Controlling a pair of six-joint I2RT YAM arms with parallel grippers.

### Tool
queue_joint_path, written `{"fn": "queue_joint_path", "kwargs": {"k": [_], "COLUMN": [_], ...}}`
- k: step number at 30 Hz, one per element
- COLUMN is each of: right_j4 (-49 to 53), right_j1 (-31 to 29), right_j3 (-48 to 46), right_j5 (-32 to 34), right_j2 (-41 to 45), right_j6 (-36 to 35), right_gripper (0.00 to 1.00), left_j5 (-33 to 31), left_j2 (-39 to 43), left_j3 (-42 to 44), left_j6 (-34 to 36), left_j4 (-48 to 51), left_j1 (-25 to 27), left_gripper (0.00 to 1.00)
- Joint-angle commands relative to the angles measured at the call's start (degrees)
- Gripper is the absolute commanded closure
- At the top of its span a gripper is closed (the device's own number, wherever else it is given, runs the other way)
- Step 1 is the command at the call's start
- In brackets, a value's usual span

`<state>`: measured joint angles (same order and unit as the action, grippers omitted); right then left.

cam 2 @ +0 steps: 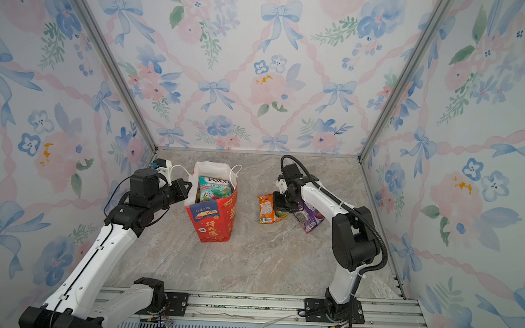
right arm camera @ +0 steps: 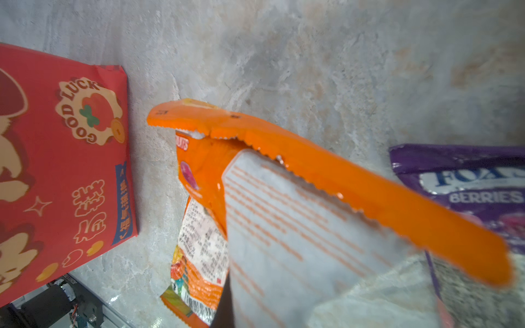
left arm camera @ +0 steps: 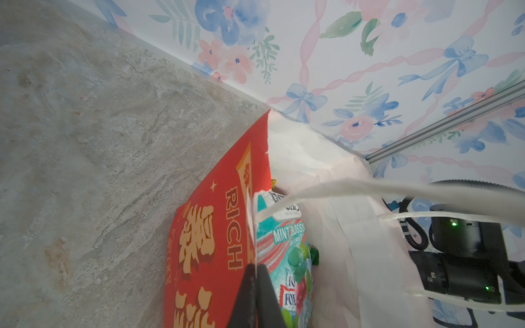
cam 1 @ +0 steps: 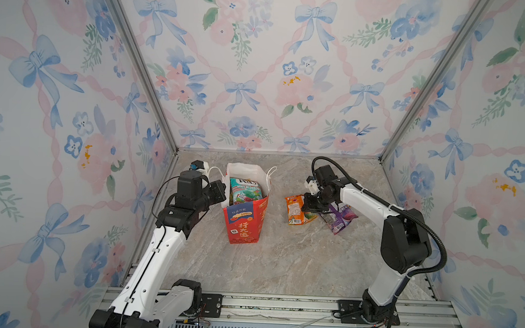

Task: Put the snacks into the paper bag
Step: 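Lift the orange fruit candy bag off the table with the right gripper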

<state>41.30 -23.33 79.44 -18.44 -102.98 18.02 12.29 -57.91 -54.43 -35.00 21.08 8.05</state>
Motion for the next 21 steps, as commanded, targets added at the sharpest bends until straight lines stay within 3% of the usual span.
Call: {"fn": "queue_joint_path", "kwargs": {"k": [1,11,21], "right_j4": [3.19,14.51,17.85], "right_j1": [1.21,1.77,-1.38], "right_j3": [3.98,21.55,39.19], "right_j5": [-1.80,3.45,10.40], "right_j2": [4.42,10.93,13.81], "right_j6": [0.56,-0.06,-3.43], "right_gripper": [1.00,1.00,1.00], "left_j5": [-0.14,0.10,0.36], "left_j2": [0.47,0.26,0.40], "left_j3": [0.04,-0.23,-0.41], "left_j6": [0.02,0.10,-0.02], "left_j4": [0.89,0.89,0.85], "left_j1": [-0.23,-0.23,-0.25], "left_gripper": [1.00,1.00,1.00]}}
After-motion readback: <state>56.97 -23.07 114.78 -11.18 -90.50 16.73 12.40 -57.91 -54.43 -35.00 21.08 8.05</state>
